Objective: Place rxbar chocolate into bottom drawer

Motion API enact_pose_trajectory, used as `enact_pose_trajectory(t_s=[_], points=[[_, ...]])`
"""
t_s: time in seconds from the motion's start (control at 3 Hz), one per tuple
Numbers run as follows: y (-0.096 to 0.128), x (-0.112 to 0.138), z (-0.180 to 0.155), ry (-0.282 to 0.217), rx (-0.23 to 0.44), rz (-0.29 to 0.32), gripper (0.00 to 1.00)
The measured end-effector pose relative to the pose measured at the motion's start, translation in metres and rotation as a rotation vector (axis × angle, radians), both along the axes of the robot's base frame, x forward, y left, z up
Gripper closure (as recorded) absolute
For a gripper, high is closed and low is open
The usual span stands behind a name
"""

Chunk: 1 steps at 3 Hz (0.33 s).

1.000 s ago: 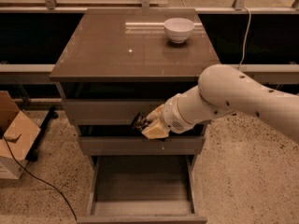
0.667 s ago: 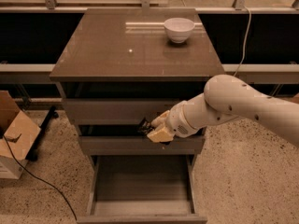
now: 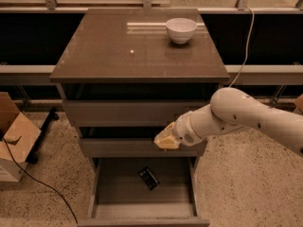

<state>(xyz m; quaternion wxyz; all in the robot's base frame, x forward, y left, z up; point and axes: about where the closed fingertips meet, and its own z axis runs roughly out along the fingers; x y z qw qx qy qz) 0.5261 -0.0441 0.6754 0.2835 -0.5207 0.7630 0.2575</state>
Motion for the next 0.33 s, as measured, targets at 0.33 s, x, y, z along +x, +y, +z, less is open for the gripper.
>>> enact_pose_trajectory(t_s=[0.33], points=[[0.0015, -0.0005, -0.0004, 0.001, 0.000, 0.003, 0.84]])
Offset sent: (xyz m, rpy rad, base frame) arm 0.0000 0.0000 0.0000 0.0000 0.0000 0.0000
